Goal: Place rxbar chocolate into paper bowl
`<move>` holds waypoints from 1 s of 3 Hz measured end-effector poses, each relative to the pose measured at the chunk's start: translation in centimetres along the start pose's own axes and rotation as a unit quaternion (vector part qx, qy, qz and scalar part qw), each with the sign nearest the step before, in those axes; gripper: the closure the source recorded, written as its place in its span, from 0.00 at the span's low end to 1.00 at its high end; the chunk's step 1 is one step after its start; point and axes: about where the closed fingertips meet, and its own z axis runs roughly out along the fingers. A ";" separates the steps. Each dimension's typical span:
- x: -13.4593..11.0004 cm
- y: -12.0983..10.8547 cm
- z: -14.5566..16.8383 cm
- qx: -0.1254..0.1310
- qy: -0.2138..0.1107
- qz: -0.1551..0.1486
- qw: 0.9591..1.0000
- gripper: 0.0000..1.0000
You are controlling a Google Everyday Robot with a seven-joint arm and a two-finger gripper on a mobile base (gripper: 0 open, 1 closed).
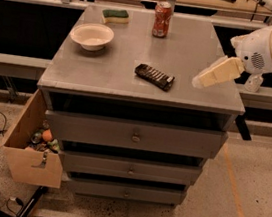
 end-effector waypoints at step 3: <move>-2.6 1.2 10.8 -0.066 -0.096 -0.001 0.993 0.00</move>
Offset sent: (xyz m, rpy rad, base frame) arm 0.0608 0.0868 -0.0506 0.2187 -0.0454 0.1563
